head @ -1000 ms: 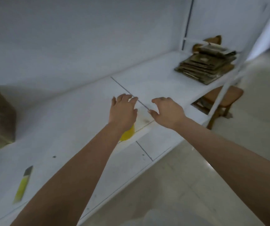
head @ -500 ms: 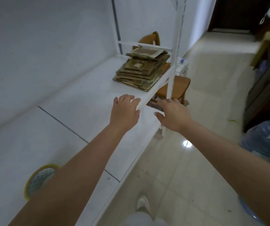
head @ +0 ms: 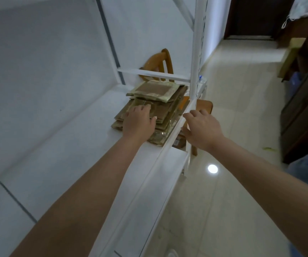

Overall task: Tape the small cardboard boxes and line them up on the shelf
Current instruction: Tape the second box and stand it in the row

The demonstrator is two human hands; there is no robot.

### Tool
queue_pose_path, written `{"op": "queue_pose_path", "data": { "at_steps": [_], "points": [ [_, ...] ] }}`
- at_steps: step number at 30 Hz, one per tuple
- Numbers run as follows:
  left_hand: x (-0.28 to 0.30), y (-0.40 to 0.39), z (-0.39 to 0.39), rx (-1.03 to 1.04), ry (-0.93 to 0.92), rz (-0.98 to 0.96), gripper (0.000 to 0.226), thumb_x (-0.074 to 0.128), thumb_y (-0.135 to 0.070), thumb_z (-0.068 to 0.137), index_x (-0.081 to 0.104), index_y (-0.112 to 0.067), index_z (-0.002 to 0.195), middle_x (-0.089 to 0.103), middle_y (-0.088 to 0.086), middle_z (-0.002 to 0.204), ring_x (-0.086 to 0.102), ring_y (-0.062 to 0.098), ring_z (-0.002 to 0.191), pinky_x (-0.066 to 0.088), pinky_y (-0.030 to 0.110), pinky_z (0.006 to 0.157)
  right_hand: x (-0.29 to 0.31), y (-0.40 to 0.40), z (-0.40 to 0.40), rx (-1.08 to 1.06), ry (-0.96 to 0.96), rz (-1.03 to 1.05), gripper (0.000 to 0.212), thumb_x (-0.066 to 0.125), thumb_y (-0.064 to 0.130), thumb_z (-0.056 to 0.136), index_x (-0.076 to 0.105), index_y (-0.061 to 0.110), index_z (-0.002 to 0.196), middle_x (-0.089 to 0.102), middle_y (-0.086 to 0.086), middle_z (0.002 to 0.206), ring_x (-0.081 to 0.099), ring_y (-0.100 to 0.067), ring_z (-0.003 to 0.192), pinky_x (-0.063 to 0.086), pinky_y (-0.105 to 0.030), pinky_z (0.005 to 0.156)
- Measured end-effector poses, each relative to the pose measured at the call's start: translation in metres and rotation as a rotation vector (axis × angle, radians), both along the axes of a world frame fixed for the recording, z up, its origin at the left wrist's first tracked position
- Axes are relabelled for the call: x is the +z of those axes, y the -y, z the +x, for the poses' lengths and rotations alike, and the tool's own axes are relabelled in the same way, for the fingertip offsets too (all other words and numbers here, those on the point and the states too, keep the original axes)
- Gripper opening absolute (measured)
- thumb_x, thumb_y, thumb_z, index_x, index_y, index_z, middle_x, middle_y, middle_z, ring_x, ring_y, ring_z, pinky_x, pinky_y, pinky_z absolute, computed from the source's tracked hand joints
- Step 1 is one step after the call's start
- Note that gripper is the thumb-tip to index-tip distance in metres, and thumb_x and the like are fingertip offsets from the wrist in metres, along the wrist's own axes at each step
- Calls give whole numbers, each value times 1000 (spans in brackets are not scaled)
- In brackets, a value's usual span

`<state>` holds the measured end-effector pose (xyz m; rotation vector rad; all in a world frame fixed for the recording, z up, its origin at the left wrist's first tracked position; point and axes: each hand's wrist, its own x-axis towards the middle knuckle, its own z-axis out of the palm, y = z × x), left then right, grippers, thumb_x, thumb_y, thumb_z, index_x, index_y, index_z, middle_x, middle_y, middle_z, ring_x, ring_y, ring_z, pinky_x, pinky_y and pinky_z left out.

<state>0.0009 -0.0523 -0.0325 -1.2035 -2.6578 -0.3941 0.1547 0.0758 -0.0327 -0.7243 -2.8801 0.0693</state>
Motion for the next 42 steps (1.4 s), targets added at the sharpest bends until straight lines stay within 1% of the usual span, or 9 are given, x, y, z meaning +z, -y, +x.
{"op": "queue_pose_path", "data": {
  "at_steps": [8, 16, 20, 23, 25, 28, 31, 35, 42],
  "points": [
    [-11, -48, -26, 215, 122, 86, 54, 36, -51, 100, 54, -7, 125, 61, 12, 122, 54, 30, 114, 42, 38, 82, -6, -56, -36, 26, -12, 10, 39, 51, 38, 96, 53, 14, 126, 59, -8, 121, 47, -30, 114, 44, -37, 82],
    [-9, -90, -36, 508, 463, 374, 83, 40, -64, 94, 23, -3, 148, 50, 16, 142, 51, 35, 127, 46, 46, 96, -10, -105, -45, 152, -32, 11, 36, 51, 36, 95, 54, 14, 124, 59, -8, 124, 48, -30, 114, 44, -38, 87],
    [-4, -113, -40, 637, 610, 558, 101, 41, -76, 86, 25, -1, 151, 46, 16, 147, 47, 34, 131, 41, 41, 101, -14, -131, -40, 186, -31, -12, 42, 51, 38, 95, 52, 15, 130, 58, -7, 125, 47, -28, 112, 43, -37, 86],
    [-1, -126, -42, 724, 723, 678, 93, 62, -63, 82, 35, -5, 148, 48, 13, 145, 49, 31, 129, 42, 37, 99, -19, -143, -39, 218, -20, -24, 44, 51, 39, 95, 51, 16, 133, 57, -5, 127, 47, -28, 114, 45, -37, 87],
    [1, -130, -43, 772, 796, 750, 76, 70, -47, 84, 43, -6, 143, 53, 9, 139, 55, 27, 116, 43, 31, 87, -22, -149, -40, 247, -16, -31, 44, 51, 38, 95, 51, 15, 132, 58, -6, 127, 47, -29, 114, 46, -38, 87],
    [3, -129, -39, 820, 873, 932, 48, 63, -31, 90, 53, -9, 132, 61, 7, 120, 52, 19, 84, 41, 28, 73, -27, -156, -40, 286, -18, -40, 42, 52, 37, 94, 54, 14, 129, 59, -6, 125, 48, -29, 115, 48, -39, 87],
    [7, -117, -34, 822, 831, 1037, 28, 57, -28, 94, 63, -10, 114, 61, 1, 87, 56, 18, 78, 40, 25, 57, -30, -160, -44, 317, -5, -44, 41, 53, 37, 94, 54, 13, 127, 58, -7, 125, 48, -30, 116, 47, -40, 90],
    [16, -84, -23, 704, 813, 1202, 17, 54, -20, 97, 68, -12, 103, 72, 4, 95, 69, 23, 89, 56, 31, 78, -23, -161, -55, 305, -79, -44, 30, 52, 28, 95, 53, 10, 119, 59, -10, 121, 49, -32, 114, 44, -40, 88],
    [31, 13, 12, 502, 744, 1234, 30, 46, -3, 95, 70, -20, 94, 74, -5, 88, 69, 12, 83, 56, 33, 80, 11, -124, -83, 246, -361, -477, 41, 33, 36, 103, 49, 7, 129, 58, -14, 124, 51, -34, 117, 45, -47, 94]
  ]
}}
